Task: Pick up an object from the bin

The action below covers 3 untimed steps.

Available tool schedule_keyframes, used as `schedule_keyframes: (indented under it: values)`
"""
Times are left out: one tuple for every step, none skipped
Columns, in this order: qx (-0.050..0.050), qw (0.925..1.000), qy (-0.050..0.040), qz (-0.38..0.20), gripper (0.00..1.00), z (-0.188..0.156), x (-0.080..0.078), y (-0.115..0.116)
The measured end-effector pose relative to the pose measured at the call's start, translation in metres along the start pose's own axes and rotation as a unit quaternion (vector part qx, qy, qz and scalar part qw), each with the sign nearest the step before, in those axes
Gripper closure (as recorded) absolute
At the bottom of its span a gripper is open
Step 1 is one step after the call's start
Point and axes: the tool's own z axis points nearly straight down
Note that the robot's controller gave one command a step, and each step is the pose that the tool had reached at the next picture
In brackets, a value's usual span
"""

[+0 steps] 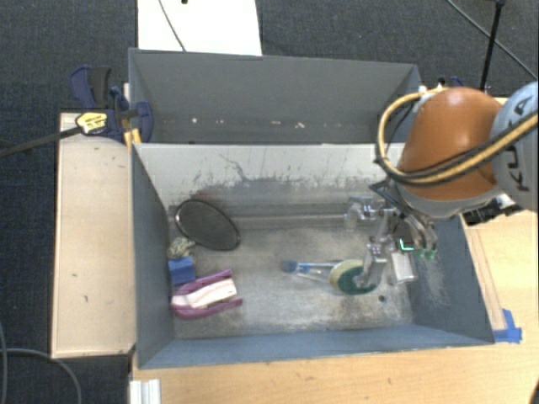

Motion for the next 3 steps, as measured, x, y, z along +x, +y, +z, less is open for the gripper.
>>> schedule_keyframes:
  values:
    - [0.0, 0.9986, 0.0003, 0.053, 0.0, 0.116, 0.001, -0.043]
    - [0.0, 0.9987, -0.0035, 0.051, 1.0, 0.111, -0.001, -0.042]
    - [0.0, 0.997, -0.0084, 0.077, 1.0, -0.036, -0.012, -0.031]
